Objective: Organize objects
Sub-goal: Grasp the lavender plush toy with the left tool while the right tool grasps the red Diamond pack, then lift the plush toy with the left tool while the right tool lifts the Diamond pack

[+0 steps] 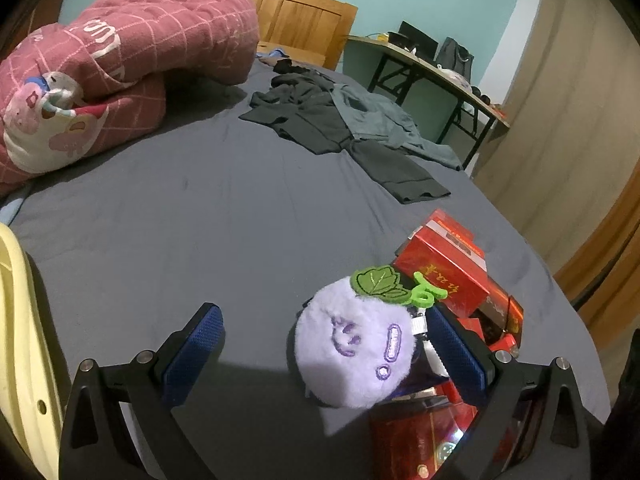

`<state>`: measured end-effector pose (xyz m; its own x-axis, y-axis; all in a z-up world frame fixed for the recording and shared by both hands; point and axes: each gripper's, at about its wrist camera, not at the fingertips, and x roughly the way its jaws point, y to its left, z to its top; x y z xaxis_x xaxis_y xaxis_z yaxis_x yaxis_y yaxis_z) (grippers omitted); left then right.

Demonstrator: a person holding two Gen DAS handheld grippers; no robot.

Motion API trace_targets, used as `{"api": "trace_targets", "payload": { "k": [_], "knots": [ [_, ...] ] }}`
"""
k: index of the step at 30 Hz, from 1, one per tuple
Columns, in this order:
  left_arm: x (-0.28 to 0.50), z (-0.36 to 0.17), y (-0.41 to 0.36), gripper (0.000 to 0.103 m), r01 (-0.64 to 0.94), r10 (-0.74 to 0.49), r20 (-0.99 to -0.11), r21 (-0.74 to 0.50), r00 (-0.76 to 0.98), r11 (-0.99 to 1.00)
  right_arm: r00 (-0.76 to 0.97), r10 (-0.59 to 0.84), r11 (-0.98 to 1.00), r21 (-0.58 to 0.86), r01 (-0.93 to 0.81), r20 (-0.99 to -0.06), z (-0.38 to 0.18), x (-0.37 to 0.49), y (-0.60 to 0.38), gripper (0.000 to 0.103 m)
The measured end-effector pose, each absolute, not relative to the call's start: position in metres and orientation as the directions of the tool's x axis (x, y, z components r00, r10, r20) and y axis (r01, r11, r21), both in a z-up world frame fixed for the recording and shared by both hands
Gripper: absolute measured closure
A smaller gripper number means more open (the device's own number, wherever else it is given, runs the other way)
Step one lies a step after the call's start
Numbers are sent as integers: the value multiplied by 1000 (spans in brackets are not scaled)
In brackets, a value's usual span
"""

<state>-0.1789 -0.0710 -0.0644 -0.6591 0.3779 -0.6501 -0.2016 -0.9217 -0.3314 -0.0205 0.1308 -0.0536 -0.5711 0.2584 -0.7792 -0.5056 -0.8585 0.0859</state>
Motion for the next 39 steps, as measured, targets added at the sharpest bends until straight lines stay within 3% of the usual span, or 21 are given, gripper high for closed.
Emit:
{"api": "trace_targets", "payload": {
  "k": [8, 9, 12, 17, 20, 28, 33, 37, 39],
  "knots": [
    [-179, -67, -63, 8, -223, 381, -658, -315, -650, -923, -581, 250, -860, 97, -500, -774, -54, -20, 132, 3],
    [-179, -67, -62, 13, -223, 383, -658, -316, -649, -922, -584, 248, -863, 98, -496, -773, -53, -21, 131, 8],
    [-181, -68, -60, 50, -224, 374, -665, -303, -646, -926, -594, 249, -866, 98, -490, -765, -52, -20, 130, 21],
    [-180, -69, -60, 51, -226, 380, -663, -310, -645, -924, -617, 227, -849, 157, -504, -753, -49, -13, 141, 38],
    [-180, -69, -62, 52, -225, 385, -659, -317, -646, -921, -624, 216, -849, 171, -499, -751, -49, -13, 143, 40],
    [-180, -69, -61, 52, -228, 378, -661, -305, -649, -925, -626, 233, -861, 142, -489, -744, -47, -13, 137, 38],
    [-180, -69, -61, 52, -227, 377, -661, -304, -648, -925, -612, 215, -865, 143, -481, -761, -51, -18, 136, 22],
    [-180, -68, -62, 51, -225, 374, -664, -303, -648, -926, -595, 245, -873, 93, -479, -766, -50, -26, 124, 18],
    [-180, -68, -61, 52, -225, 373, -666, -300, -646, -927, -576, 274, -880, 41, -473, -770, -50, -31, 115, 10]
  ]
}}
